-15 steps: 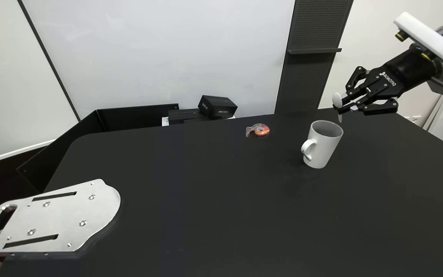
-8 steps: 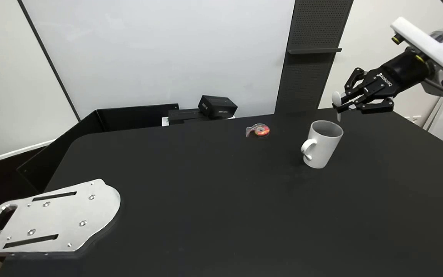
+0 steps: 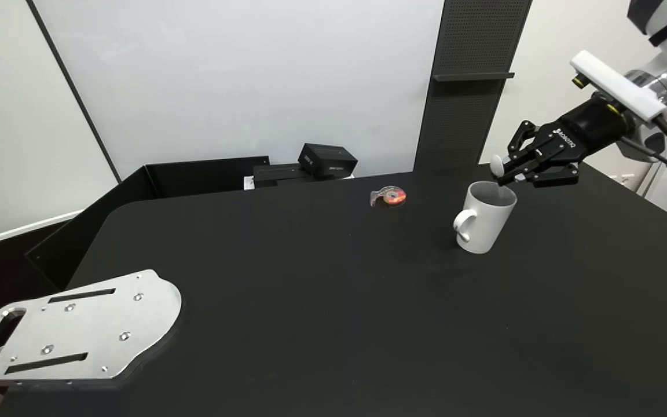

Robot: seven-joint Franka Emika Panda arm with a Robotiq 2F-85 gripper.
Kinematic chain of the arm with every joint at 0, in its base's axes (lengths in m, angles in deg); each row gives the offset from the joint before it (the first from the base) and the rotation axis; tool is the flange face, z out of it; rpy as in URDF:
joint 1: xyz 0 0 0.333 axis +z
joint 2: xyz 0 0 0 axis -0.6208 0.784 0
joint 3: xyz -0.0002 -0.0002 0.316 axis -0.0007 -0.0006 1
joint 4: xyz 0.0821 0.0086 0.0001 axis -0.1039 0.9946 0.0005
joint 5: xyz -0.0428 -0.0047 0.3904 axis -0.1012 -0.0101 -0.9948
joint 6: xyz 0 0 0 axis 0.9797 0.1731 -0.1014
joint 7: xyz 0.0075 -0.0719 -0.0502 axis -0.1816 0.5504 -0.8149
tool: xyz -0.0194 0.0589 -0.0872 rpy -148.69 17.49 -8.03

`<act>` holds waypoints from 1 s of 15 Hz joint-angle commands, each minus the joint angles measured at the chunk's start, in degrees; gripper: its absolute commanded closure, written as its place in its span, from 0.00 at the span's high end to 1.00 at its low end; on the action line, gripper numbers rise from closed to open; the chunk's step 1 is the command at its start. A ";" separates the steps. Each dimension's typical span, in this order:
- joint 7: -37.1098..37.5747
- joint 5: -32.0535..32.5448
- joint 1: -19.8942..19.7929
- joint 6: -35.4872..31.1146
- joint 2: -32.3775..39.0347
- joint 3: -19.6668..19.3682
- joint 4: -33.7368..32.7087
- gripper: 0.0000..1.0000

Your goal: Pick up the white spoon and put it inside the light grey cup

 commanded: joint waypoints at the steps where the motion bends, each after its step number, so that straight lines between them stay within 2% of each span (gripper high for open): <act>1: 1.40 -0.20 0.59 0.89 2.26 -0.08 -2.56 0.04; 2: 1.51 -0.15 0.72 0.89 2.63 -0.12 -2.76 0.04; 3: 1.60 0.16 0.93 0.74 2.91 -0.22 -2.86 0.40; 4: 1.61 0.29 1.09 0.54 3.06 -0.27 -2.93 0.41; 9: 1.45 1.00 1.93 -0.73 1.78 -0.51 -2.22 0.73; 13: 0.90 2.81 3.77 -5.54 -2.40 -0.83 0.45 0.99; 15: 1.06 4.17 4.53 -7.86 -4.52 -0.81 1.58 1.00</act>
